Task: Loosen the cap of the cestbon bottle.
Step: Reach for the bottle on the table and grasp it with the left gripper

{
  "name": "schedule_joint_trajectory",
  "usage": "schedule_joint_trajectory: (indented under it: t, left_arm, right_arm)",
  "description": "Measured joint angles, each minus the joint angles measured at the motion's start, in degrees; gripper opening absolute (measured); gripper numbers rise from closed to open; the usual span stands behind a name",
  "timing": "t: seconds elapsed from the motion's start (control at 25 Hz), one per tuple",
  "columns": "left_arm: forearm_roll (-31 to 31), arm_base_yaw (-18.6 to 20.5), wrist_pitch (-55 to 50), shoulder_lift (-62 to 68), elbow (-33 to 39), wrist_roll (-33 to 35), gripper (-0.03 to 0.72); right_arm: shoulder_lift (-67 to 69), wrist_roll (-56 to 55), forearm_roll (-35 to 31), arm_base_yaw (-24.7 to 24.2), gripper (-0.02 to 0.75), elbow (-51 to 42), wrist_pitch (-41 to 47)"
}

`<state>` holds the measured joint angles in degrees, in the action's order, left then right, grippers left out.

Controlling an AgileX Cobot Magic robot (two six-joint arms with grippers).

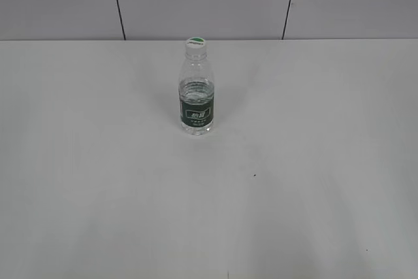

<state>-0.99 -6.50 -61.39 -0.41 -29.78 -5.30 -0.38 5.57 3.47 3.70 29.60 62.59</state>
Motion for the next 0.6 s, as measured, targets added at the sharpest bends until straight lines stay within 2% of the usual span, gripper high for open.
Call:
schedule_joint_trajectory:
  t: [0.44, 0.52, 0.6]
  left_arm:
    - [0.1, 0.0, 0.0, 0.0, 0.0, 0.0, 0.254]
    - [0.1, 0.0, 0.0, 0.0, 0.0, 0.0, 0.301]
    - [0.1, 0.0, 0.0, 0.0, 0.0, 0.0, 0.384]
  right_arm:
    - [0.0, 0.0, 0.0, 0.0, 0.516, 0.0, 0.0]
    - [0.0, 0.0, 0.0, 0.0, 0.516, 0.0, 0.0]
    - [0.0, 0.0, 0.0, 0.0, 0.516, 0.0, 0.0]
